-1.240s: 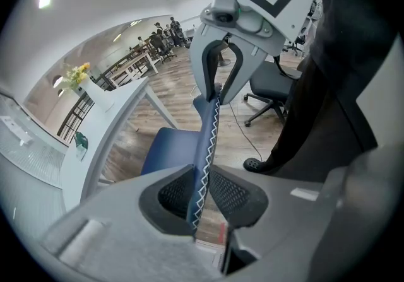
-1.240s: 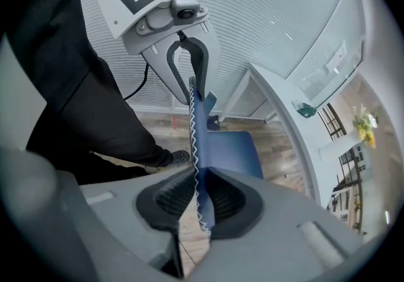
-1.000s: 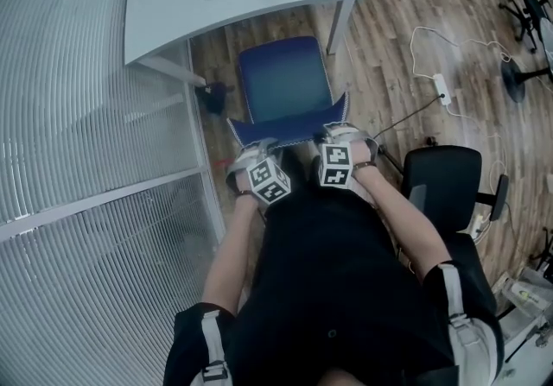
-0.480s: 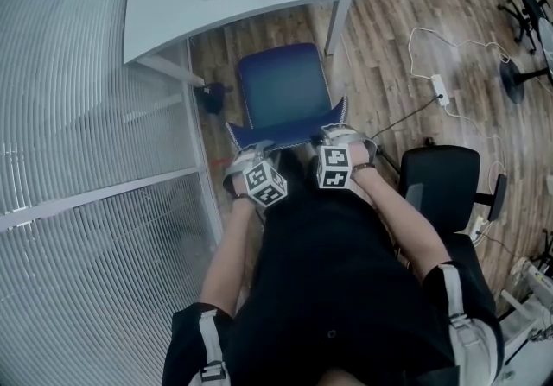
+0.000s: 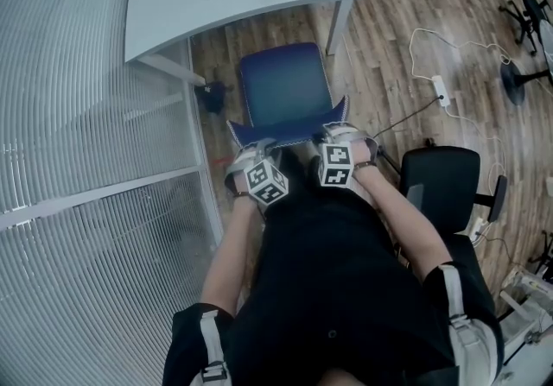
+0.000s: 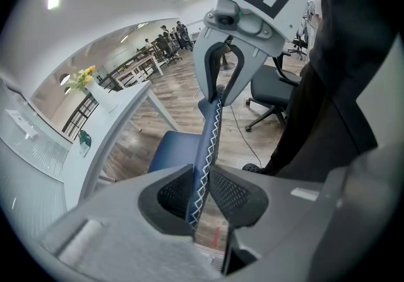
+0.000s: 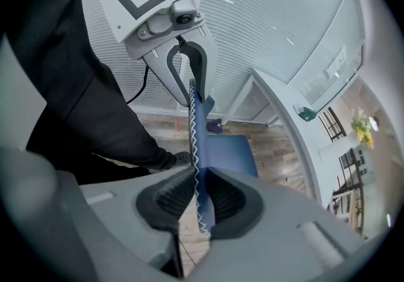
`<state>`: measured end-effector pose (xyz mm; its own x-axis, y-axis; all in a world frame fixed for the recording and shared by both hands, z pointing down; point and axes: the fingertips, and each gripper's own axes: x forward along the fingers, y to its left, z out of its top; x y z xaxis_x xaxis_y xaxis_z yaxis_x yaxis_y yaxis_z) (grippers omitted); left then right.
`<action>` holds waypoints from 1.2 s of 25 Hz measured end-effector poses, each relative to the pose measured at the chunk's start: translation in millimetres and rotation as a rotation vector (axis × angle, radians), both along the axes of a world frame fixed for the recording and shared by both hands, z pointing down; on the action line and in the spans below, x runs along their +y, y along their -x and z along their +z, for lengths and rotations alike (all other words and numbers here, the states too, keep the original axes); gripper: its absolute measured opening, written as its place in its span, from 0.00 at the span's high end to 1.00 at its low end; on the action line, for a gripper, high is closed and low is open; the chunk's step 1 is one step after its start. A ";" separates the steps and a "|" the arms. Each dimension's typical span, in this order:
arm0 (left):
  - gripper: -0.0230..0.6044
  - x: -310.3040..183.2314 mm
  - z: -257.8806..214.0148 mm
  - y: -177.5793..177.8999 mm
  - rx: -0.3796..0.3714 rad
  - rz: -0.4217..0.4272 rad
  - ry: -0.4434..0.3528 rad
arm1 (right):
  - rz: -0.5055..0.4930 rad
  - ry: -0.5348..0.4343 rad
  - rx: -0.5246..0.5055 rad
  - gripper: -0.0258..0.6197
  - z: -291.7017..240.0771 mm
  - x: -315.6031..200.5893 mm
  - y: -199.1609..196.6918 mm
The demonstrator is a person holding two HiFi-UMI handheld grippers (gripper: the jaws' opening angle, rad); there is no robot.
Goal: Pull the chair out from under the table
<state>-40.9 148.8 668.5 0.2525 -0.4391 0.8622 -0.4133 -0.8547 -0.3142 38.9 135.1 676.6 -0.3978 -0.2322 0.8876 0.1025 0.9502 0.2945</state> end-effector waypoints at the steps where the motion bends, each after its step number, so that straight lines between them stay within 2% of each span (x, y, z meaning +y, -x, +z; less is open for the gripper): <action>1: 0.84 -0.3 0.0 -0.1 0.002 0.000 -0.001 | 0.001 0.002 0.001 0.85 -0.2 0.0 -0.1; 13: 0.82 0.7 -1.9 -0.1 0.081 -0.056 -0.024 | 0.055 -0.031 -0.041 0.82 0.0 -1.0 0.3; 21: 0.81 0.6 -16.7 -3.6 0.124 -0.071 -0.046 | 0.076 -0.015 -0.052 0.82 -5.7 0.2 -3.6; 25: 0.81 -8.3 -29.6 -8.0 0.149 -0.074 -0.071 | 0.096 -0.014 -0.071 0.82 -16.3 -3.5 -8.6; 30: 0.81 -25.8 -56.4 -7.6 0.203 -0.118 -0.139 | 0.180 -0.046 -0.139 0.83 -45.1 -15.9 -19.7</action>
<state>-33.3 123.0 612.1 0.3544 -0.5859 0.7288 -0.5738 -0.7516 -0.3252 58.6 119.2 631.5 -0.4639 -0.3488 0.8143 -0.1115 0.9349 0.3370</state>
